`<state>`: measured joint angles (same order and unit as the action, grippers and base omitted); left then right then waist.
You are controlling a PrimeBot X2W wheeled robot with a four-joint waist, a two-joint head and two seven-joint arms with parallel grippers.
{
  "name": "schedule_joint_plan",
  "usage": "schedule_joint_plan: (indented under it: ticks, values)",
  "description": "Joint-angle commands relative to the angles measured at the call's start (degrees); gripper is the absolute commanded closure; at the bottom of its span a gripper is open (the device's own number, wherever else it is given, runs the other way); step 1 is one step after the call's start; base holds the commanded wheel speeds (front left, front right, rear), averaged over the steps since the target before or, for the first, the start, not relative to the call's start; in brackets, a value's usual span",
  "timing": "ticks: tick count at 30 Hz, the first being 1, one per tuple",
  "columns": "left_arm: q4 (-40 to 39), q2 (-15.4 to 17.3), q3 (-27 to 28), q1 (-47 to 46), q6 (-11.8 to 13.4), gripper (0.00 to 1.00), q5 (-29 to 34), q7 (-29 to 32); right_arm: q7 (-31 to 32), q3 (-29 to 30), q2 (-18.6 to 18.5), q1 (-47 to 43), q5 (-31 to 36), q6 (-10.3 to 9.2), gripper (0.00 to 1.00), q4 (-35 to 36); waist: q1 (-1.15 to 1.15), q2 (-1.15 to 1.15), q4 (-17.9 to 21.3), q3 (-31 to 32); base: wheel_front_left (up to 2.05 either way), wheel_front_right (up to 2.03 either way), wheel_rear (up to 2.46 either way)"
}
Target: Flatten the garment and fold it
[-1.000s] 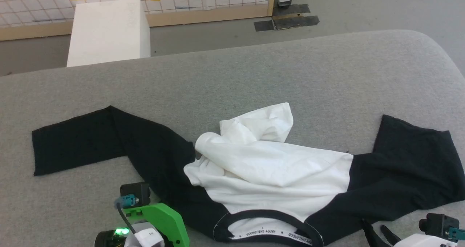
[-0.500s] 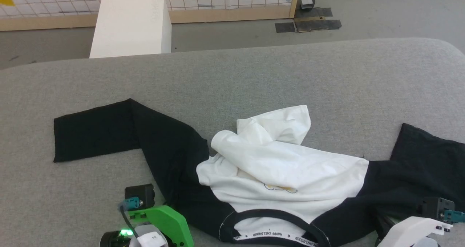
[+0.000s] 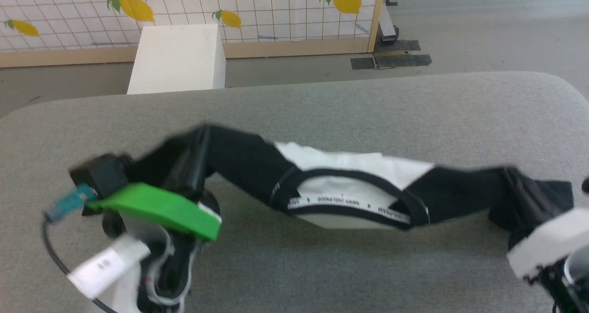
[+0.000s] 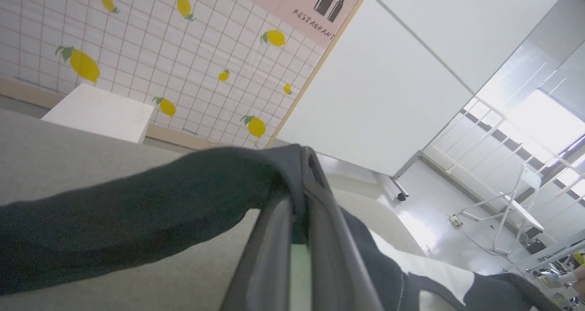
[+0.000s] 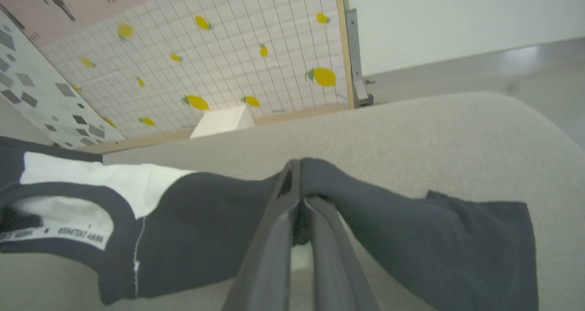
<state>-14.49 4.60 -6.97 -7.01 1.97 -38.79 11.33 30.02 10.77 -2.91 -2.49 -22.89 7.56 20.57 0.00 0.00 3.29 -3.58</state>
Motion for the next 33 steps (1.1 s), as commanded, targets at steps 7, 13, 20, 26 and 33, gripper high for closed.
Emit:
schedule_joint_plan:
  ticks: [7, 13, 20, 26, 33]
  values:
    - [-1.9, 3.7, 2.4, -16.7, 0.6, 1.0, -1.9, 6.5, 9.8, -4.7, -0.9, 19.2, 7.1, -0.08, 1.0, 3.4, 0.0, 0.0, -0.1, -2.8, 0.0, 0.0, 0.0]
    - [3.5, 5.2, 4.7, -33.3, 2.9, 1.0, -1.5, 9.1, 13.7, -9.4, -5.4, 40.1, 9.6, -0.08, 1.0, -3.9, 0.0, 0.0, 0.0, -10.4, 0.0, 0.0, 0.0]
    - [14.4, 6.9, 7.0, -51.5, 5.5, 1.0, -0.3, 9.6, 13.2, -11.3, -6.7, 61.7, 12.1, -0.08, 1.0, -17.9, 0.0, 0.0, -0.5, -20.0, 0.0, 0.0, 0.0]
    - [23.1, 7.7, 10.1, -63.2, 7.8, 1.0, 0.6, 5.8, 6.1, -9.2, -5.9, 76.5, 18.3, -0.08, 1.0, -28.2, 0.0, 0.0, -1.2, -25.0, 0.0, 0.0, 0.0]
    - [29.5, 8.3, 12.8, -70.3, 6.4, 1.0, 0.1, -1.0, -5.5, -5.9, -3.7, 86.6, 23.2, -0.08, 1.0, -35.7, 0.0, 0.0, -2.2, -26.2, 0.0, 0.0, 0.0]
